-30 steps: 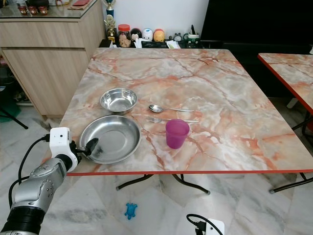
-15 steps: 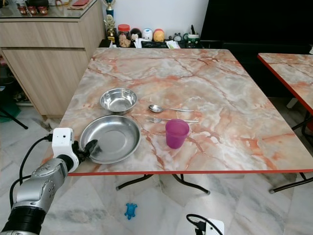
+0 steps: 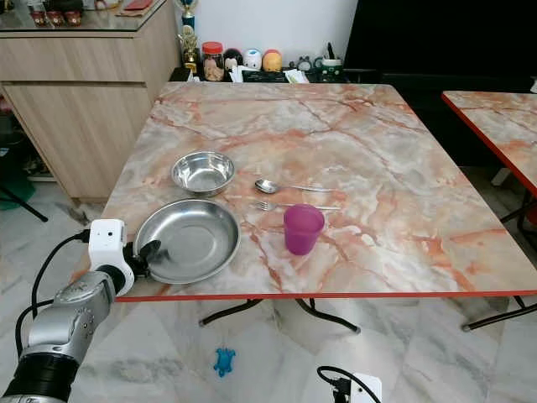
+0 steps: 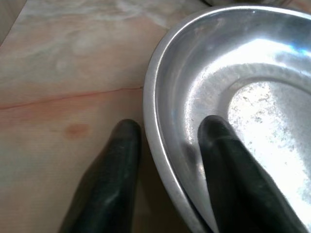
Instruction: Setting the table
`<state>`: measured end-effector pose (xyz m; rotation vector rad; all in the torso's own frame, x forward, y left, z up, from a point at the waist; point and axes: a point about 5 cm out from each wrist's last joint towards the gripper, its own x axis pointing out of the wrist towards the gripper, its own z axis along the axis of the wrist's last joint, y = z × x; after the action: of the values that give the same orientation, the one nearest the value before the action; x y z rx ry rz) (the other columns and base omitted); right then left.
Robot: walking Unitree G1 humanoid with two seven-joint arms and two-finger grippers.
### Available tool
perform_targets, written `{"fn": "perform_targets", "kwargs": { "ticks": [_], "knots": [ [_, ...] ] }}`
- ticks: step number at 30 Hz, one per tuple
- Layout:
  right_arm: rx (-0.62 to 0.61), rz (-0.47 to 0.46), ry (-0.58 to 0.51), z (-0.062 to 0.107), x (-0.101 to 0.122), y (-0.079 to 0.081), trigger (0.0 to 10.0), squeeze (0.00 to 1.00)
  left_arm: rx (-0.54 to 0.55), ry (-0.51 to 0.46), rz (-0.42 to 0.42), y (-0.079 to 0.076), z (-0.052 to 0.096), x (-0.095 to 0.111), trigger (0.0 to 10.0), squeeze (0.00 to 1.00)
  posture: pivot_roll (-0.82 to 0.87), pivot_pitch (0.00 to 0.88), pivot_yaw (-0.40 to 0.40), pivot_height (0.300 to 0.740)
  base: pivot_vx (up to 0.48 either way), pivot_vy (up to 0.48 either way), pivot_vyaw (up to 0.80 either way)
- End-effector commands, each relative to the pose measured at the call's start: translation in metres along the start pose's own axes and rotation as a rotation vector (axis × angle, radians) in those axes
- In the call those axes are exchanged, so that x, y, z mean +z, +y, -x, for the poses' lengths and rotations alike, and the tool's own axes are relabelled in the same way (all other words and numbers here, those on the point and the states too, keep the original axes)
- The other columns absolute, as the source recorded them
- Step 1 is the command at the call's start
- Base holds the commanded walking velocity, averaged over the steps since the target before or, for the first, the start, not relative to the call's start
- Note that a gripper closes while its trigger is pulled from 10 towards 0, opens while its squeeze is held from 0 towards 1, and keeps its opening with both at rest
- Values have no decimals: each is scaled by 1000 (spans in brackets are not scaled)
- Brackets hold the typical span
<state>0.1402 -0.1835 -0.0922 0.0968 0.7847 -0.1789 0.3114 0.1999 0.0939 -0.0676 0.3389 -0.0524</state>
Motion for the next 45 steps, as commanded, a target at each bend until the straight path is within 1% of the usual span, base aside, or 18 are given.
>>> {"fn": "perform_targets", "kwargs": {
  "ticks": [1,11,21,22,23,25,26,27,28,29,31,32,35,36,37,38,40,45],
  "knots": [
    [-2,10,-12,-1,3,0,10000,0,4,1,9,-1,1,-2,0,0,139,1,-48,740,0,0,0],
    [8,18,-24,-2,5,4,10000,0,1,0,-1,-3,4,-3,0,0,143,9,-55,740,0,0,0],
    [4,19,-25,-2,6,1,10000,0,34,-33,4,0,6,-2,0,0,143,8,-59,740,0,0,0],
    [3,21,-20,-2,6,0,10000,0,48,-80,18,3,9,0,0,0,144,10,-59,740,0,0,0],
    [3,21,-20,-2,6,0,10000,0,48,-80,18,3,9,0,0,0,144,10,-59,740,0,0,0],
    [4,22,-19,-2,6,0,10000,0,10,-159,88,2,15,5,0,0,145,10,-59,740,0,0,0],
    [4,21,-16,-2,6,-1,10000,0,9,-190,108,4,18,7,2196,0,145,10,-59,740,0,0,0],
    [4,21,-16,-2,6,-1,10000,0,9,-190,108,4,18,7,2196,0,145,10,-59,740,0,0,0],
    [3,19,-11,-2,5,-2,10000,0,11,-222,140,6,22,8,4980,0,149,10,-60,740,0,0,0],
    [2,17,-2,-2,3,-3,10000,0,13,-255,177,10,28,9,10000,0,150,11,-62,740,0,0,0],
    [2,15,16,-1,1,-5,10000,0,30,-310,279,22,40,9,10000,0,154,11,-66,740,0,0,0],
    [3,15,19,-1,0,-6,10000,0,35,-325,314,25,42,9,10000,0,158,12,-70,740,0,0,0],
    [8,17,25,-1,0,-6,10000,0,45,-362,393,30,45,12,10000,0,165,11,-75,740,0,0,0],
    [9,18,29,-1,0,-5,10000,0,43,-388,447,31,45,14,10000,0,165,10,-76,740,0,0,0],
    [11,18,33,-2,0,-5,10000,0,34,-431,530,31,45,20,10000,0,162,6,-77,740,0,0,0],
    [11,17,34,-2,0,-5,10000,0,29,-446,560,30,44,22,10000,0,161,5,-77,740,0,0,0],
    [13,17,35,-2,1,-5,10000,0,15,-464,596,28,42,27,10000,0,155,1,-76,740,0,0,0],
    [9,15,34,-3,3,-6,10000,0,-31,-506,610,19,39,42,10000,0,144,0,-78,740,0,0,0]
  ]
}}
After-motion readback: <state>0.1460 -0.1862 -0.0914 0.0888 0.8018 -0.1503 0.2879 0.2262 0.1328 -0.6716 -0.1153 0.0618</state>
